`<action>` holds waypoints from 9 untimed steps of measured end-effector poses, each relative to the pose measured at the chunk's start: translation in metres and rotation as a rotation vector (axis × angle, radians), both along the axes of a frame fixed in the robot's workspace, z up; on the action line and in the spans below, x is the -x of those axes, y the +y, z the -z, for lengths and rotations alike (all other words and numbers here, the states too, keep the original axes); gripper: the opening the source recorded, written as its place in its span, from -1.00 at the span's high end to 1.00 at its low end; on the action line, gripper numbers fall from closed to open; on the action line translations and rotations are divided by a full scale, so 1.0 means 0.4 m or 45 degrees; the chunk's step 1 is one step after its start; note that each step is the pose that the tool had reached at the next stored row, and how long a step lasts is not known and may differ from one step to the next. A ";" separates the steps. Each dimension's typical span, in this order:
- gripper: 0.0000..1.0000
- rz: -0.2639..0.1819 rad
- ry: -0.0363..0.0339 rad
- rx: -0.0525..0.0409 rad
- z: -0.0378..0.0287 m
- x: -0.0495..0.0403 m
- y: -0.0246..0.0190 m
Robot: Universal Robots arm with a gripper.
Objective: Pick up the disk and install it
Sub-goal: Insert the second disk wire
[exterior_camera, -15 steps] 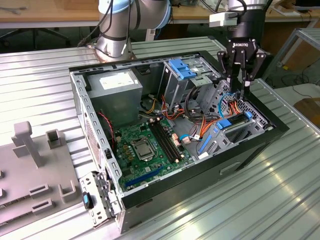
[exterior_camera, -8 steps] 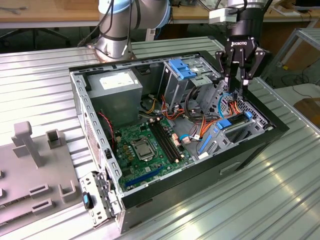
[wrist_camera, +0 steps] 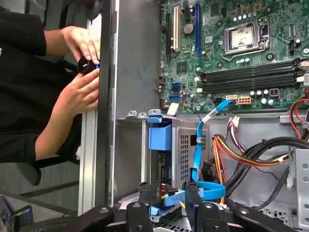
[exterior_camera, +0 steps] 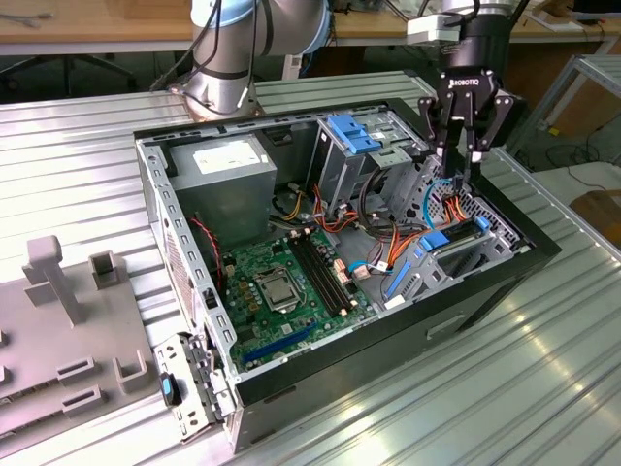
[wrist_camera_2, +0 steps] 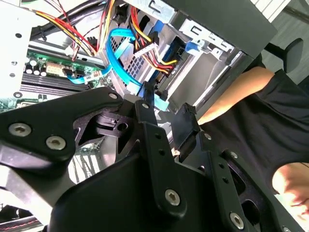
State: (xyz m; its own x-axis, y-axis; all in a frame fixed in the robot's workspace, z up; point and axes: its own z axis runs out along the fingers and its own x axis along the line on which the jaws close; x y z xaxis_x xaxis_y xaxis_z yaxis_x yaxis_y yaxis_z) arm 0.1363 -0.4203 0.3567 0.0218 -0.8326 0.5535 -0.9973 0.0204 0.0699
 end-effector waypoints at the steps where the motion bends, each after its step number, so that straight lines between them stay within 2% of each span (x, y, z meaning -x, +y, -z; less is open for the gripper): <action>1: 0.18 0.000 0.0000 0.000 0.000 -0.001 0.000; 4: 0.21 0.000 0.0000 0.000 0.001 -0.002 0.000; 5: 0.35 0.000 0.0000 -0.001 0.002 -0.002 0.000; 9: 0.35 0.000 0.0001 -0.004 0.008 -0.002 0.000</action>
